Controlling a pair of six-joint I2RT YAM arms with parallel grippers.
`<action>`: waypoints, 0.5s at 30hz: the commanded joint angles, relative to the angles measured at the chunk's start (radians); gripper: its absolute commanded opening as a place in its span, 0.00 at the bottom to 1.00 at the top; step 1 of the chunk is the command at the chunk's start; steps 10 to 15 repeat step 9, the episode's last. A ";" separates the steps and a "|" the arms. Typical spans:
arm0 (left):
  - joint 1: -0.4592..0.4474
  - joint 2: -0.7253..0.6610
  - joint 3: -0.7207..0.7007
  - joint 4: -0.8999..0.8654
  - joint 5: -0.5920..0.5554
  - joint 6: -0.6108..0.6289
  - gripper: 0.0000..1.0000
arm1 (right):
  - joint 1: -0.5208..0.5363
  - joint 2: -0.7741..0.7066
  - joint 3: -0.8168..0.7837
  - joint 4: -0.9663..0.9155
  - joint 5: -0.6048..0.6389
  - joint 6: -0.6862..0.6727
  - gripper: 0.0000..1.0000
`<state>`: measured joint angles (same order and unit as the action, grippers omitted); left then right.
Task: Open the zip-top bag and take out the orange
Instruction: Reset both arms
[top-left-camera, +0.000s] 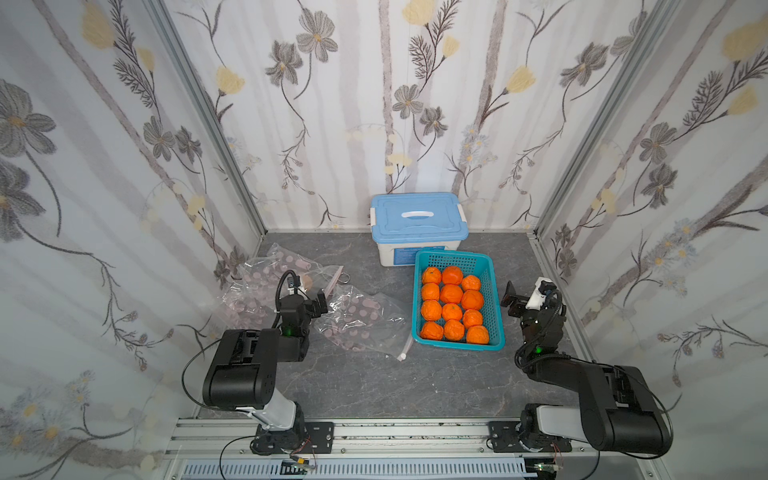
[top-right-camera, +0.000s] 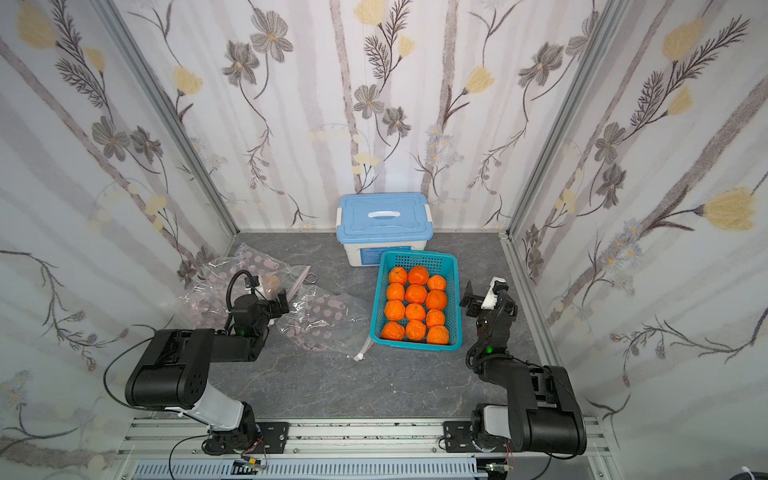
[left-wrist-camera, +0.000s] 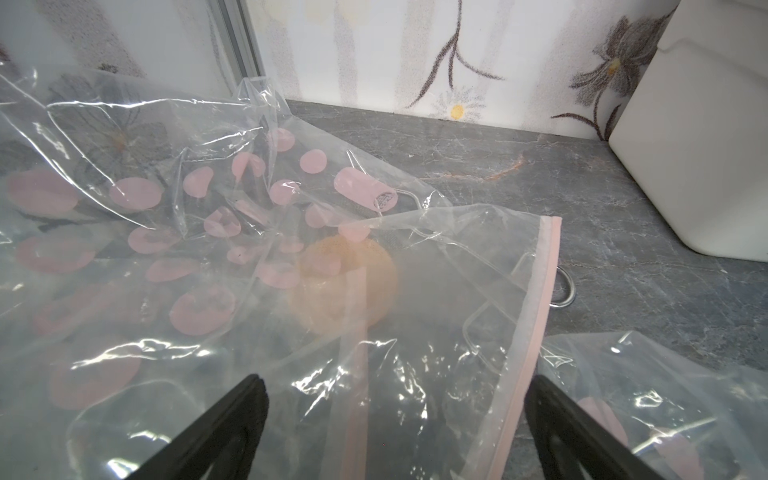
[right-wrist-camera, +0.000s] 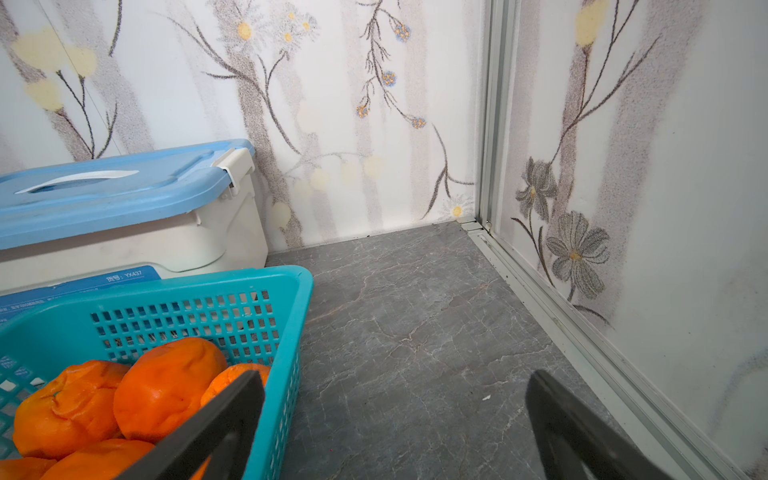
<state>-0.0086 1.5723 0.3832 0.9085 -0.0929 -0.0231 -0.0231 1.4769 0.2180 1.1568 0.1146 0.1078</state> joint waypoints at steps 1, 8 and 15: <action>0.001 -0.003 0.002 0.013 0.005 -0.001 1.00 | 0.000 0.002 0.012 0.022 0.005 -0.023 1.00; 0.001 -0.002 0.004 0.012 0.006 -0.001 1.00 | 0.000 0.002 0.011 0.022 -0.013 -0.029 1.00; 0.001 -0.002 0.004 0.012 0.005 -0.001 1.00 | 0.002 0.002 0.010 0.025 -0.012 -0.030 1.00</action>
